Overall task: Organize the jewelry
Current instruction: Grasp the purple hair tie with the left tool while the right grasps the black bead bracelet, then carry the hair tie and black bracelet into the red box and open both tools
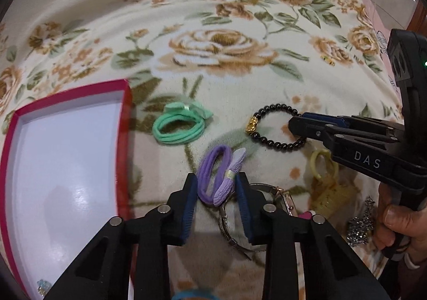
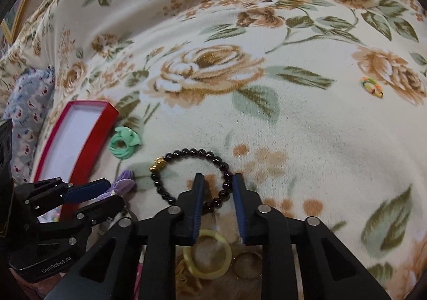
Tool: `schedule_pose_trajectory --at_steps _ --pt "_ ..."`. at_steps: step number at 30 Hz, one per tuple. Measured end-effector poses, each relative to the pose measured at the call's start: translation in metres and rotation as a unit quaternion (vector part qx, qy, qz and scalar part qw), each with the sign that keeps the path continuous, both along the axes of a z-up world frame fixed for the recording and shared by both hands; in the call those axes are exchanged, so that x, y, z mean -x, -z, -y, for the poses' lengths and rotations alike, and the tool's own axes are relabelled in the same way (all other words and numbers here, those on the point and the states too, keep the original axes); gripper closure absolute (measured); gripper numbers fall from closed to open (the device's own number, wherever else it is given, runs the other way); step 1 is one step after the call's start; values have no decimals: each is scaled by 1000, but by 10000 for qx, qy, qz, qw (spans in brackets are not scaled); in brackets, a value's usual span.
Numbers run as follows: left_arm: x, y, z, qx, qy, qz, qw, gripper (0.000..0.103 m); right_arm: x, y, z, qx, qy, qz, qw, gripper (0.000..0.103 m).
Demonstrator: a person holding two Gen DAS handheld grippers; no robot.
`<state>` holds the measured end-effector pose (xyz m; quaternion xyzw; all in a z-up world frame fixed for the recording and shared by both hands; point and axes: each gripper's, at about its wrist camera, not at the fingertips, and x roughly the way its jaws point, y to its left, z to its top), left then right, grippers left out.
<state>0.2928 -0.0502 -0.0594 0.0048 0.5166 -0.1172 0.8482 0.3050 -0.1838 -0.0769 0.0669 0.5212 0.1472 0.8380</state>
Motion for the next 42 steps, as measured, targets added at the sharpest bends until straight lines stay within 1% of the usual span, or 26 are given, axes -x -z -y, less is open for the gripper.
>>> schedule_pose_trajectory --at_steps 1,2,3,8,15,25,32,37,42 --pt "-1 0 0 19 -2 14 10000 83 0 0 -1 51 -15 30 10000 93" --pt "-4 0 0 49 -6 33 10000 89 0 0 -1 92 -18 57 9999 96" --pt "-5 0 -1 75 -20 40 10000 91 0 0 -1 79 -19 62 9999 96" --pt "0 -8 -8 275 -112 206 9993 92 4 -8 0 -54 15 199 9998 96" --pt "27 -34 -27 525 -229 475 9972 92 17 -42 -2 -304 15 554 9980 96" --pt "69 -66 -62 652 -492 756 9938 92 32 -77 -19 -521 -96 870 9948 96" --pt "95 -80 -94 676 -755 879 9910 92 41 -99 -42 -644 -297 1045 9920 96" --pt "108 -81 -115 640 -996 876 9891 92 44 -107 -66 -771 -496 1092 9898 96" --pt "116 -79 -141 580 -1278 843 9865 92 42 -111 -100 -942 -751 1082 9868 96"
